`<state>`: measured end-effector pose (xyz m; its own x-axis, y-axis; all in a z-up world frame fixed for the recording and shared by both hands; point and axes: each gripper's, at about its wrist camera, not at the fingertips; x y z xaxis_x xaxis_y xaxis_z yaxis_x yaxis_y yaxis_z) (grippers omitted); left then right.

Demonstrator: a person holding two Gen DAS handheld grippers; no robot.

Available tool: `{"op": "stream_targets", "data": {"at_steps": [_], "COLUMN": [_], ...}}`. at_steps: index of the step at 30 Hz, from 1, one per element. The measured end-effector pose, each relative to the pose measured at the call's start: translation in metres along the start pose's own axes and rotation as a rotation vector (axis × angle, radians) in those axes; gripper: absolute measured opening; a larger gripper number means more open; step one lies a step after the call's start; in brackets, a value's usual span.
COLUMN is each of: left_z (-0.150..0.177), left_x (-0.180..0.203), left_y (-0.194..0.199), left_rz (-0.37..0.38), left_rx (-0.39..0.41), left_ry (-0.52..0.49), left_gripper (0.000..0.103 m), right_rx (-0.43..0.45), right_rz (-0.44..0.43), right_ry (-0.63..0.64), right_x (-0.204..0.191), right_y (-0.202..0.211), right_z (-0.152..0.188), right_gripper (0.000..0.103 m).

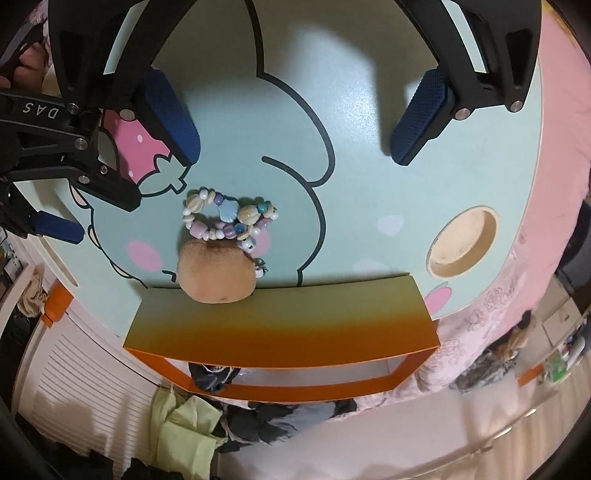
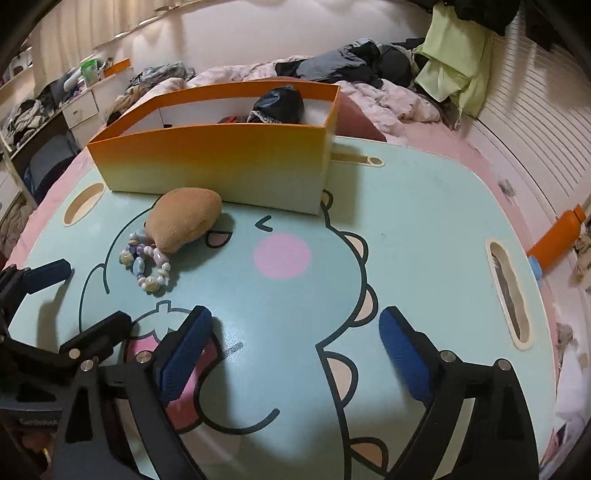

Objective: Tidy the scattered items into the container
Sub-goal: 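Grasp the bead bracelet with the left gripper while the right grasps the tan plush bun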

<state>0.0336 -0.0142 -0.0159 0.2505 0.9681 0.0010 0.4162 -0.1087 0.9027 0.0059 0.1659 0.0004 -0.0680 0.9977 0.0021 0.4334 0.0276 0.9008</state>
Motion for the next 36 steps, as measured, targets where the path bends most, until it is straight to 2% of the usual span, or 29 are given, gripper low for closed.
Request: {"op": "stream_targets", "data": {"at_steps": [11,15,18,21,22,24,25,28,33,36], "left_z": [-0.003,-0.018,-0.029,-0.035,-0.034,-0.028,-0.023,-0.007,0.014,0.015], "left_x": [-0.001,-0.002,0.008,0.023,0.025,0.027,0.025,0.005,-0.03,-0.047], "left_y": [0.003,0.004,0.004,0.002,-0.001,0.002,0.005,0.015,0.045,0.058], "left_rz": [-0.001,0.086,0.099,0.076,0.077,0.054,0.076,0.098,0.049,0.031], "left_rx": [-0.011,-0.014,0.002,0.018,0.007,0.033,0.039,0.035,0.082,0.107], "left_ry": [0.01,0.04,0.005,-0.07,-0.089,-0.122,-0.129,-0.09,-0.025,0.007], "left_gripper": [0.103,0.103,0.098,0.073,0.053,0.039,0.025,0.018,0.017,0.017], "right_rx": [0.003,0.032,0.093,0.111,0.115,0.122,0.121,0.112,0.08,0.063], "right_rz": [-0.001,-0.05,-0.086,-0.095,-0.092,-0.093,-0.095,-0.114,-0.191,-0.215], "right_ry": [-0.007,-0.083,-0.158,-0.171,-0.171,-0.168,-0.164,-0.13,-0.041,-0.001], "right_x": [0.002,0.02,0.037,0.044,0.045,0.044,0.043,0.034,0.003,-0.02], "right_y": [0.001,0.002,0.015,0.023,0.024,0.025,0.025,0.023,0.017,0.009], "right_z": [0.0,0.007,0.008,0.002,0.0,-0.003,-0.005,-0.012,-0.031,-0.043], "right_gripper": [0.092,0.092,0.092,0.092,0.092,0.092,0.092,0.092,0.092,0.092]}}
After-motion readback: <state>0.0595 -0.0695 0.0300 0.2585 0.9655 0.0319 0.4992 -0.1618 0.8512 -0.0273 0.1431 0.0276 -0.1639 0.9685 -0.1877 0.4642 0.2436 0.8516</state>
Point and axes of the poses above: each gripper's, at about its wrist camera, not at the fingertips, and y roughly against the way its jaws point, x to its right, z to its underside, and after that the axes turned 10 degrees about -x, right-handed
